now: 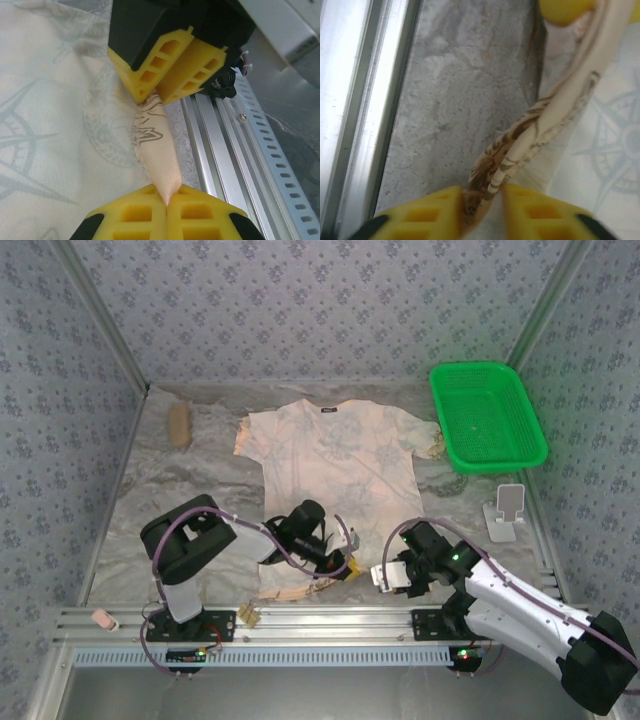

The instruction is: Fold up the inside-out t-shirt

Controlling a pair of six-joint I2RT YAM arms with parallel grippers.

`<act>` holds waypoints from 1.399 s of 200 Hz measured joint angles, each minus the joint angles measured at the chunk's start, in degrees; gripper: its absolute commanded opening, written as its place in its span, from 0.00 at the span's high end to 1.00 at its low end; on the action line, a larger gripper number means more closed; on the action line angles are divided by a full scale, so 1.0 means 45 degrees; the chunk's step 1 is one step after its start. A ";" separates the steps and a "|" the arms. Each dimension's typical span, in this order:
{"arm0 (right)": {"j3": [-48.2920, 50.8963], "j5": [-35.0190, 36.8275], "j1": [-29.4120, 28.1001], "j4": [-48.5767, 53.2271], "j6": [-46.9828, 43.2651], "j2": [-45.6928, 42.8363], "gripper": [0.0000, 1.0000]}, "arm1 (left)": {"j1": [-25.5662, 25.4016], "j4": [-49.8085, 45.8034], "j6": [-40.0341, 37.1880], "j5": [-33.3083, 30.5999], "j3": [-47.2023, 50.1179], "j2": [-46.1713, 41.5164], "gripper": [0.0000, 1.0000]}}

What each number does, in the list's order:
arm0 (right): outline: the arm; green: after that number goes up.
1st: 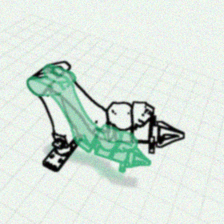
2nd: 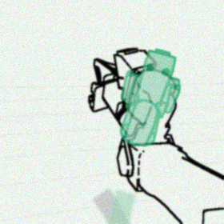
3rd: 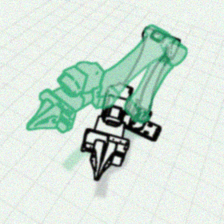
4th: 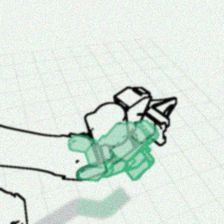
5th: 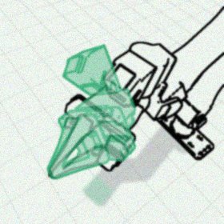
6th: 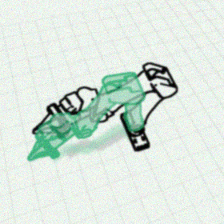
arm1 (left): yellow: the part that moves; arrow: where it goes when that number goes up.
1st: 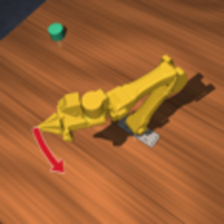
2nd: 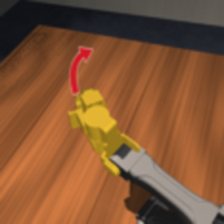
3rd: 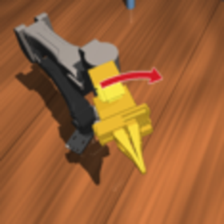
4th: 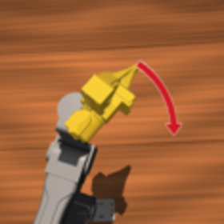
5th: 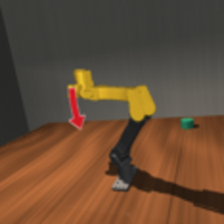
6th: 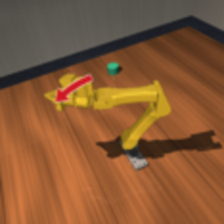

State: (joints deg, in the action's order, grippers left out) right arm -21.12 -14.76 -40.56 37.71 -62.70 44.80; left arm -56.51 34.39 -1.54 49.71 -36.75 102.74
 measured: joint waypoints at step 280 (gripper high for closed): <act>-0.0408 -0.1413 0.1001 -0.0777 0.1569 -0.0398 0.72 | -0.0539 -0.1545 -0.1132 -0.0767 -0.0432 -0.0821 1.00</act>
State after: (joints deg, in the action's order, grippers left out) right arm -22.96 -21.12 -36.05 34.22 -55.64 43.00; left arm -58.94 27.44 -6.63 46.26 -38.70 99.04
